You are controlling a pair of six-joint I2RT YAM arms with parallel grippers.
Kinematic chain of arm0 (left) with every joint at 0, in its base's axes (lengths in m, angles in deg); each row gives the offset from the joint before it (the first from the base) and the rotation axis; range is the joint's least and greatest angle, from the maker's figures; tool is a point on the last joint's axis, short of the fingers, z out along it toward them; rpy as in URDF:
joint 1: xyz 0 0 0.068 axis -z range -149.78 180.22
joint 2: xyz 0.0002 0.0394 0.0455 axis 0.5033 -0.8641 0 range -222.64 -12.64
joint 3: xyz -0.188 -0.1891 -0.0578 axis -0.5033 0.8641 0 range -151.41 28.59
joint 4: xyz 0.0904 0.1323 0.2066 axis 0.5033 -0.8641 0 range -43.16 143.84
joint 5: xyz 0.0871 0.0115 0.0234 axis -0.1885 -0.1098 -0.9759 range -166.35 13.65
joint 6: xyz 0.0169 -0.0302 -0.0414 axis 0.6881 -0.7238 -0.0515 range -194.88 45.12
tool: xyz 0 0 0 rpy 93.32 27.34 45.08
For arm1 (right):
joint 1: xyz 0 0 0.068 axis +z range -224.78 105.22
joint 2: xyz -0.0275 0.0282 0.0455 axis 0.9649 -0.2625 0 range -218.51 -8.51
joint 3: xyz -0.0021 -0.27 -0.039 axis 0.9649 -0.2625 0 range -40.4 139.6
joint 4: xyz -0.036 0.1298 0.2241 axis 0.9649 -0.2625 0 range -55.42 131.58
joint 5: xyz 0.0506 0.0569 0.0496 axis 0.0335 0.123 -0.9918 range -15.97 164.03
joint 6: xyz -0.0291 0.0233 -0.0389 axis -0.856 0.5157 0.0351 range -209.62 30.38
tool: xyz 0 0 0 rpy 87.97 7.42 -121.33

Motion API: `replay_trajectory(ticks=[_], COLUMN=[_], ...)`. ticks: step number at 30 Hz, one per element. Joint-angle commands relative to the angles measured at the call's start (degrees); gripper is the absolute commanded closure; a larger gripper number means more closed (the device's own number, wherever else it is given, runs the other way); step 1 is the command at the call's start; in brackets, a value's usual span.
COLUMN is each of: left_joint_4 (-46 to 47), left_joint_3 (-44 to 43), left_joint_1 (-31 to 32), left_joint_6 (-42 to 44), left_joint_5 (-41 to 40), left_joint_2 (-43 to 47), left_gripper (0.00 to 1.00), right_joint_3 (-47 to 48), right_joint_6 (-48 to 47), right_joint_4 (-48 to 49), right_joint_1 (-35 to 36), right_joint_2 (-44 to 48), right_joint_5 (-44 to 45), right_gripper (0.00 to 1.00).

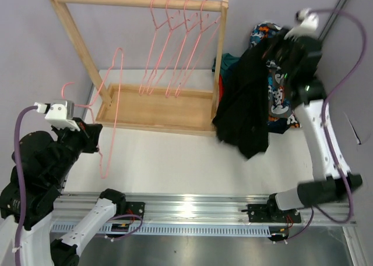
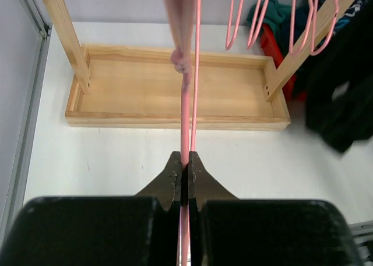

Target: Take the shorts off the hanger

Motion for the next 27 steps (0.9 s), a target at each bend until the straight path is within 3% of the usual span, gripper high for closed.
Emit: replay_trajectory(ticks=[1, 4, 7, 8, 9, 10, 12, 13, 15, 16, 17, 21, 27], left_joint_4=[1.8, 3.1, 5.0, 5.1, 5.4, 6.5, 8.1, 9.5, 10.6, 11.2, 11.4, 11.7, 13.1], left_joint_3=[2.1, 3.3, 5.0, 6.3, 6.5, 6.9, 7.6, 7.1, 4.1, 2.9, -1.4, -10.4, -23.3], left_joint_1=[0.3, 0.2, 0.3, 0.2, 0.2, 0.2, 0.2, 0.2, 0.0, -0.1, -0.4, -1.0, -1.3], left_joint_6=[0.1, -0.4, 0.0, 0.3, 0.5, 0.9, 1.3, 1.6, 1.9, 2.2, 2.4, 3.2, 5.4], left_joint_5=[-0.4, 1.2, -0.2, -0.9, -1.3, -2.3, -3.0, -3.1, -3.1, -3.2, -3.0, -1.7, -1.0], left_joint_2=[-1.2, -2.6, -3.7, -4.1, -5.4, -6.1, -8.7, -9.9, -14.0, -15.7, -17.2, -24.9, -36.5], left_gripper=[1.00, 1.00, 1.00, 1.00, 1.00, 1.00, 1.00, 1.00, 1.00, 1.00, 1.00, 1.00, 1.00], right_joint_3=[27.8, 52.2, 56.8, 51.5, 48.1, 44.8, 35.8, 32.4, 13.3, 5.1, -10.0, -35.1, -55.2], right_joint_6=[6.7, 14.0, 17.2, 17.7, 18.3, 19.5, 20.7, 21.4, 23.8, 24.9, 26.4, 27.6, 25.3], right_joint_4=[-1.8, -4.4, -1.7, 1.1, 1.8, 1.8, -1.8, -3.2, 2.4, 6.7, 16.0, 25.6, 24.8], right_joint_1=[-10.2, -15.5, -16.5, -16.7, -17.0, -17.2, -17.6, -17.5, -16.4, -15.8, -14.6, -8.8, 1.7], right_joint_2=[-17.3, -33.5, -39.5, -39.7, -39.5, -38.9, -37.0, -35.8, -27.3, -23.5, -19.6, 1.3, 22.4], right_joint_5=[1.8, 1.7, 3.7, 4.6, 3.6, 2.3, -0.4, 0.2, 1.5, 1.3, 0.9, 3.5, 8.7], right_gripper=[1.00, 1.00, 1.00, 1.00, 0.94, 0.78, 0.30, 0.23, 0.01, 0.01, 0.01, 0.00, 0.01])
